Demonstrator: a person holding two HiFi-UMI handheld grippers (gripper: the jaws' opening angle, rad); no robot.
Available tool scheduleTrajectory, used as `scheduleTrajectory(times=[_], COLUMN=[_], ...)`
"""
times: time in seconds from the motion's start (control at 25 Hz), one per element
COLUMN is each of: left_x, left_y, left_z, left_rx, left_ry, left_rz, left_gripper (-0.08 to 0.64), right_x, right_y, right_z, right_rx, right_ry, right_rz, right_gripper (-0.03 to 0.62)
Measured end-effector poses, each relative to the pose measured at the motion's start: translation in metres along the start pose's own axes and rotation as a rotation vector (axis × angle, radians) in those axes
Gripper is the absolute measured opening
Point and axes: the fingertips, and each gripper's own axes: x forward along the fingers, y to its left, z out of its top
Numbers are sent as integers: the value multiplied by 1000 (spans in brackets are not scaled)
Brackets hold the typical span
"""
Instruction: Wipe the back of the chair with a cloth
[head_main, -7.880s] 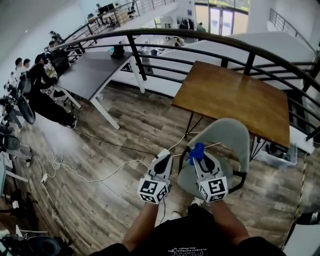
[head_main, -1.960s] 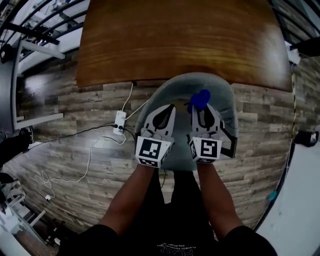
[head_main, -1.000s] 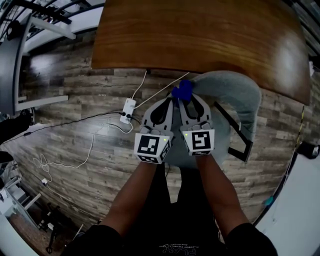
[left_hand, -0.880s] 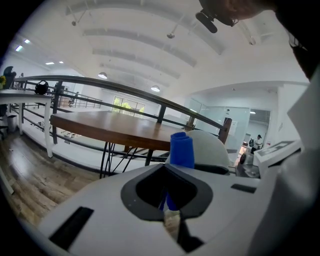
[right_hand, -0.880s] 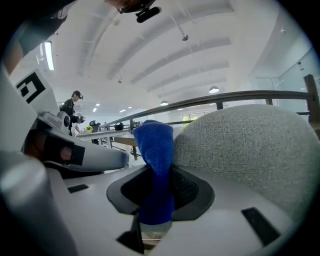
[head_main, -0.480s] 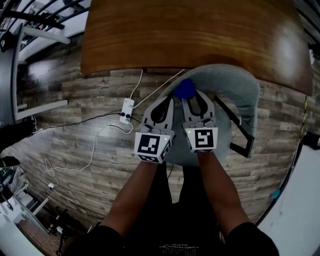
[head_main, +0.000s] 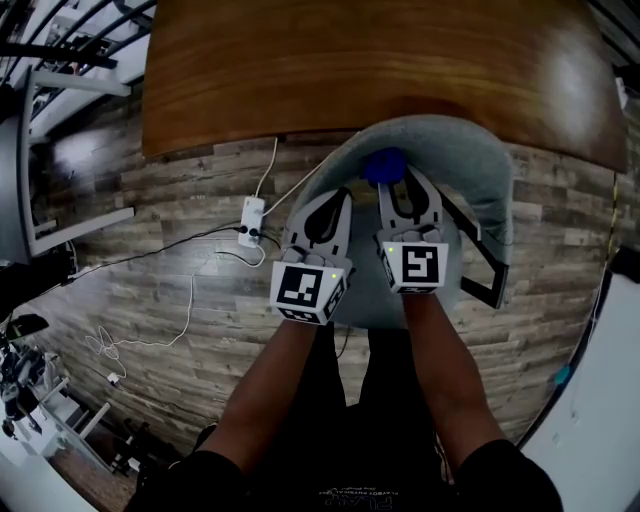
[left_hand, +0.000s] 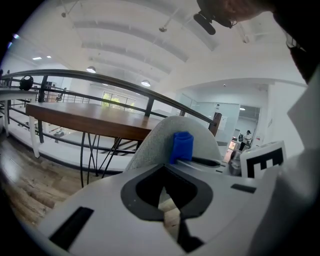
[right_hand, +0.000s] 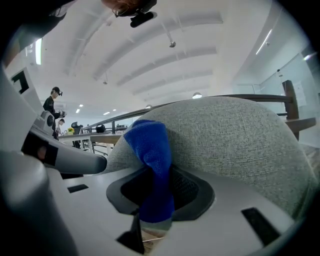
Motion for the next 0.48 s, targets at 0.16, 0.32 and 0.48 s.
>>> scheduleTrajectory(times=[0.16,0.32,0.48], left_x=[7,16,28], left_y=[-11,-27,-45], left_z=[2,-2,-2], left_rx=[-33,-22,-23], left_ry=[-7,0,2], left_rz=[-21,-45,-67], left_gripper=[6,6,6], right_x=[-3,-11,-21], right_y=[-16,-36,-61], right_z=[-3,-4,-9], right_rx=[6,20,14], right_ry=[7,14,32], right_rz=[-33,-72,-130], right_gripper=[109,109,109])
